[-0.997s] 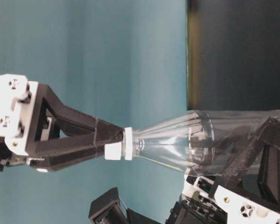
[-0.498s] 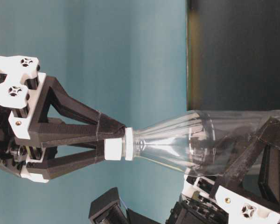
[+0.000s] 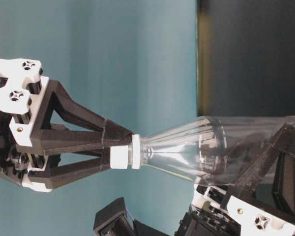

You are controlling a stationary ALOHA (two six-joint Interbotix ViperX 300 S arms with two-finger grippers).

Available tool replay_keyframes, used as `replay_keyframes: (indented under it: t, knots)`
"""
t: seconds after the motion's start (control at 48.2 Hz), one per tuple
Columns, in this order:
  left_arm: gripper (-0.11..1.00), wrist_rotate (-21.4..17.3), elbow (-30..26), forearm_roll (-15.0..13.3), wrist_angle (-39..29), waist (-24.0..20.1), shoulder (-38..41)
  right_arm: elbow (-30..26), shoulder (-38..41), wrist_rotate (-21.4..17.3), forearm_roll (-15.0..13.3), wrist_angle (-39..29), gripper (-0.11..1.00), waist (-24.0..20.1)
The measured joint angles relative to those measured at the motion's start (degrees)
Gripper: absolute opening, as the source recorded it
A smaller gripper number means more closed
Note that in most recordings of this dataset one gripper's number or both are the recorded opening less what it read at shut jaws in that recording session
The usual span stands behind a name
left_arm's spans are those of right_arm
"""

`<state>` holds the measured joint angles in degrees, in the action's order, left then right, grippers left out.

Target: Open the bottle cap by holding the bottle with the left arm and twisting the cap with the right arm.

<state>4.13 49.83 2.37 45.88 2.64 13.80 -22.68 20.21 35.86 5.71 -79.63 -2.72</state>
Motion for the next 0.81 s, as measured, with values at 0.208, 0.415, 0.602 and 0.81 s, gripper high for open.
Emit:
replay_keyframes:
  t: [0.208, 0.415, 0.602, 0.81]
  knots:
    - [0.81, 0.09, 0.00, 0.00, 0.09, 0.00, 0.00, 0.97, -0.62, -0.44, 0.00, 0.44, 0.37, 0.09]
    - [0.81, 0.09, 0.00, 0.00, 0.00, 0.00, 0.00, 2.46, -1.14, -0.62, -0.26, 1.32, 0.62, 0.09]
    - [0.81, 0.09, 0.00, 0.00, -0.09, 0.00, 0.00, 4.31, -2.02, -3.25, -0.26, 2.90, 0.83, 0.18]
    - [0.81, 0.09, -0.09, 0.00, -0.18, 0.00, 0.00, 6.50, -3.87, -6.42, -0.44, 2.11, 0.82, 0.18]
